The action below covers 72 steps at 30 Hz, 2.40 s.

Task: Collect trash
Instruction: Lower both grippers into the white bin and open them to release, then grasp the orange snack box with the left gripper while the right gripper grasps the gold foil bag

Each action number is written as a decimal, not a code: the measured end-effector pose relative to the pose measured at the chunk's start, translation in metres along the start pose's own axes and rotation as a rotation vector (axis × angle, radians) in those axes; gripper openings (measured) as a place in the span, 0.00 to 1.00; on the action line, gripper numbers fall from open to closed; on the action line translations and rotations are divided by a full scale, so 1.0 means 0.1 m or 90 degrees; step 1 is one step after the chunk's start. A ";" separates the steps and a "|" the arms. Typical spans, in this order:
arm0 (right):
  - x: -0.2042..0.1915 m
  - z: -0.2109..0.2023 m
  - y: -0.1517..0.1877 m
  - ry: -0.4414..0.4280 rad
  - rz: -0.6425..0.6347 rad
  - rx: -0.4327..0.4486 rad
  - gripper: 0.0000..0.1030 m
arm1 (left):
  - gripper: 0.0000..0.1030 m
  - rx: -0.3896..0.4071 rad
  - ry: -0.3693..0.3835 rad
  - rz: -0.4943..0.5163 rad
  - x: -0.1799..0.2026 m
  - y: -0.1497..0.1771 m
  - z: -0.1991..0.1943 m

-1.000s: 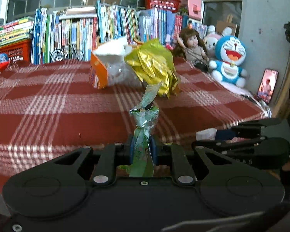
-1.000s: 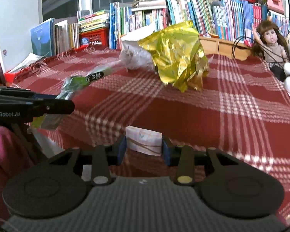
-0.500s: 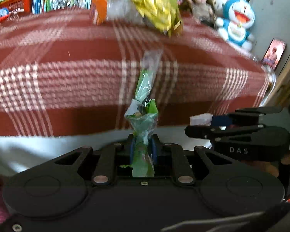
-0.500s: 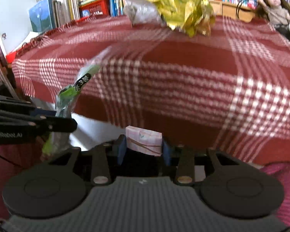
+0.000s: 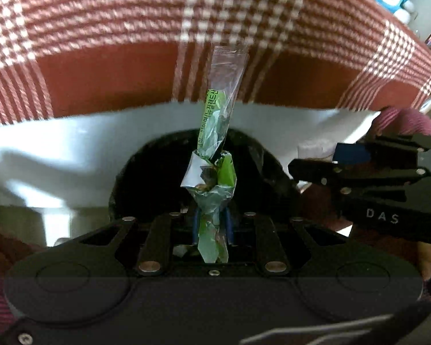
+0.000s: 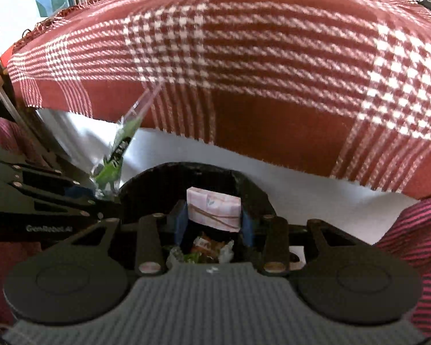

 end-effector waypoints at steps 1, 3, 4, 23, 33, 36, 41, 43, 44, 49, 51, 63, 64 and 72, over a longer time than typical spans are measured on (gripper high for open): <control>0.00 0.01 0.01 0.000 0.001 -0.003 0.44 | 0.16 -0.008 0.000 -0.001 -0.01 0.02 0.03; 0.00 0.04 0.03 0.000 0.002 -0.009 0.44 | 0.16 -0.028 0.003 -0.007 -0.02 0.09 0.09; 0.00 0.05 0.04 -0.002 0.003 -0.013 0.44 | 0.16 -0.036 0.003 -0.012 -0.03 0.11 0.12; -0.03 0.18 0.06 -0.014 0.007 -0.048 0.45 | 0.18 -0.091 0.003 -0.012 -0.06 0.16 0.37; -0.03 0.21 0.05 -0.014 0.007 -0.048 0.47 | 0.19 -0.085 -0.002 -0.007 -0.07 0.14 0.35; -0.05 0.22 0.05 -0.017 0.005 -0.049 0.52 | 0.33 -0.077 -0.003 -0.005 -0.07 0.11 0.33; -0.05 0.23 0.06 -0.019 0.008 -0.051 0.63 | 0.47 -0.059 -0.014 0.002 -0.08 0.06 0.28; -0.05 0.22 0.06 -0.019 0.011 -0.051 0.63 | 0.50 -0.059 -0.023 0.003 -0.09 0.05 0.27; -0.04 0.22 0.06 -0.018 0.011 -0.051 0.64 | 0.51 -0.056 -0.024 0.002 -0.10 0.05 0.26; -0.04 0.14 -0.01 -0.010 -0.002 -0.040 0.64 | 0.54 -0.044 -0.024 0.017 -0.11 -0.05 0.10; -0.06 0.03 -0.14 -0.012 -0.010 -0.024 0.64 | 0.55 -0.018 -0.007 0.053 -0.10 -0.22 -0.12; 0.15 -0.63 -1.51 0.042 -0.079 0.229 0.81 | 0.83 0.284 -0.032 0.076 -0.33 -1.84 -1.02; 0.21 -0.61 -1.62 0.057 -0.083 0.249 0.84 | 0.84 0.306 -0.035 0.065 -0.35 -1.97 -1.02; 0.53 -0.23 -2.28 0.132 -0.113 0.314 1.00 | 0.91 0.434 -0.054 -0.065 -0.64 -3.04 -0.72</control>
Point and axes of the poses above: each gripper's, at about its wrist camera, not at the fingertips, and z roughly the way its jaws point, x to its right, y to its underside, the point moved 7 cm from there along z, roughly the way its jaws point, and after that the axes turned 9 degrees about x, right-handed, at the moved point
